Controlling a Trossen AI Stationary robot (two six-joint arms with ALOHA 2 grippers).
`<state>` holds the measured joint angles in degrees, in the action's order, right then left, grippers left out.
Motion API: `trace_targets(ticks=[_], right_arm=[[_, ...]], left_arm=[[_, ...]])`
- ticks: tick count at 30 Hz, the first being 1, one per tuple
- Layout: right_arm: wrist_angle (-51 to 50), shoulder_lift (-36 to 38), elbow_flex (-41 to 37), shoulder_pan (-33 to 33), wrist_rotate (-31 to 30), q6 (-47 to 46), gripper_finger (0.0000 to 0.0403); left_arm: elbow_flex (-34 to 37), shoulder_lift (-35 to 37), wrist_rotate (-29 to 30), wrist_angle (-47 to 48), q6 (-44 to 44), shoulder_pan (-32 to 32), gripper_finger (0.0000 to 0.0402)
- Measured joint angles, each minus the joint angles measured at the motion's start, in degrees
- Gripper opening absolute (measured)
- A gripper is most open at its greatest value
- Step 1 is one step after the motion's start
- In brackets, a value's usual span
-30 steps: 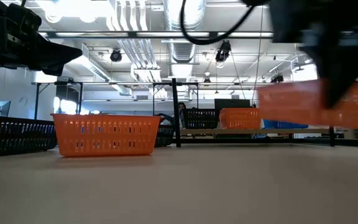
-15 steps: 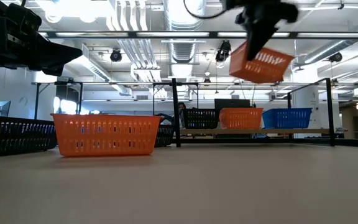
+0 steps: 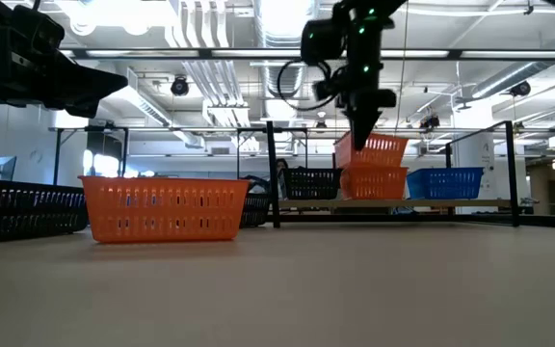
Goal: Stack baskets on shelf by color
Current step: Stack the bottom orange bin on the orange bin on the shelf
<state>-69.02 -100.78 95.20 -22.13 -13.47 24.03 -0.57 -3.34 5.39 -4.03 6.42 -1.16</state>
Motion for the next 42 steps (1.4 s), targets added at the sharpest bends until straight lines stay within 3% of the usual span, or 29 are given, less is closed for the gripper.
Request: trace_targets(ticks=[8, 19, 24, 33, 38, 42], right_arm=[[-9.8, -8.3, 8.8, -0.7, 0.2, 0.1, 0.0008], [-10.8, -13.0, 14.2, -0.8, 0.1, -2.0, 0.0014], [-12.3, -13.9, 14.5, -1.2, 0.0, -4.1, 0.0055], [-13.5, -9.7, 15.6, -1.6, 1.7, -1.6, 0.0171], [-13.4, -5.7, 13.1, -2.3, 9.1, 1.9, 0.0194], [-10.5, -4.5, 8.9, -3.6, 9.0, 2.7, 0.0195]], left_arm=[[0.0, 0.0, 0.0, 0.0, 0.0, 0.0, 0.0000], [0.0, 0.0, 0.0, 0.0, 0.0, 0.0, 0.0000], [0.0, 0.0, 0.0, 0.0, 0.0, 0.0, 0.0000], [0.0, 0.0, 0.0, 0.0, 0.0, 0.0, 0.0000], [0.0, 0.0, 0.0, 0.0, 0.0, 0.0, 0.0000], [0.0, 0.0, 0.0, 0.0, 0.0, 0.0, 0.0000]])
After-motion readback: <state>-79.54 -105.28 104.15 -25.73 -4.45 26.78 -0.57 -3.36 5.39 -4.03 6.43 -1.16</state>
